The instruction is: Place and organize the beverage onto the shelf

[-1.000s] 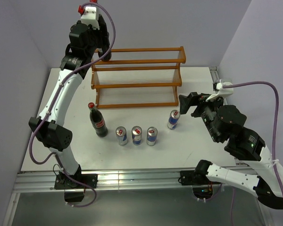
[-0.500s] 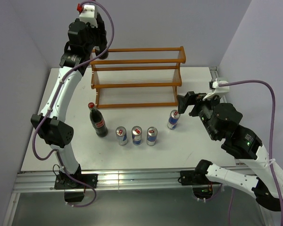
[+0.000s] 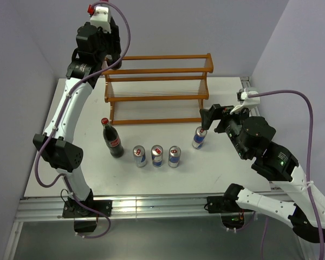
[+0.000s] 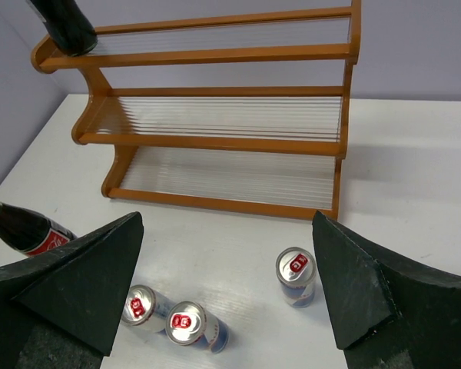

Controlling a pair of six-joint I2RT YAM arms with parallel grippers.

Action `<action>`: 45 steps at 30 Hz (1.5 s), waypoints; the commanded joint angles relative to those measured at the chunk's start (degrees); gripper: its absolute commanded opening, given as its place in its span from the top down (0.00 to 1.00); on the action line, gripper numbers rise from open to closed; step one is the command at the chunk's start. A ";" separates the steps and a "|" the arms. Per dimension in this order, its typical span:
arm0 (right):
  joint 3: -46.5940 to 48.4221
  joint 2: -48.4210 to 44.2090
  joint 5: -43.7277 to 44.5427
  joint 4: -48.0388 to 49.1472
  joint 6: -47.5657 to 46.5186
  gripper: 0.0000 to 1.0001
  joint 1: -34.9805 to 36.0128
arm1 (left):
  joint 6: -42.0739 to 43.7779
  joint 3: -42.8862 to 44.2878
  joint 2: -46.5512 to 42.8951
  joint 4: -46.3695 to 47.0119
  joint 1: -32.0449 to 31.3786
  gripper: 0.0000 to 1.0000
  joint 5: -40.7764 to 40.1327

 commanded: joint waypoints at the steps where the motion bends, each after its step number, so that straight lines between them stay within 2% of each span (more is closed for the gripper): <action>1: -0.38 0.81 -0.80 3.31 0.63 0.03 -0.52 | 1.59 0.83 -7.78 12.38 0.30 1.00 -1.59; 13: -0.38 1.08 -1.86 3.93 0.81 0.03 -0.61 | -1.40 -4.88 -9.89 13.70 1.44 1.00 -2.21; 16: -0.56 1.17 -1.86 4.10 0.81 0.03 -0.61 | -1.49 -6.64 -10.69 14.57 1.61 0.89 -1.60; 17: -0.56 1.17 -2.03 4.28 0.81 0.03 -0.61 | -1.31 -6.56 -10.78 14.49 1.62 0.81 -1.51; 19: -0.56 1.26 -2.29 4.36 0.98 0.03 -0.61 | -1.13 -5.95 -10.08 13.88 1.62 0.70 -1.86; 20: -0.65 1.26 -2.38 4.45 0.81 0.03 -0.61 | -1.05 -5.51 -9.81 13.61 1.62 0.56 -2.03; 24: -0.91 0.91 -2.56 4.54 0.89 0.03 -0.61 | -1.40 -6.12 -9.72 13.87 1.62 0.40 -1.86; 40: -1.26 0.73 -2.82 4.72 0.37 0.03 -0.61 | -2.01 -5.24 -8.67 13.17 1.70 0.18 -1.60; 45: -1.17 0.64 -2.82 4.45 0.19 0.03 -0.70 | -1.75 -5.06 -8.58 12.82 1.70 0.18 -1.07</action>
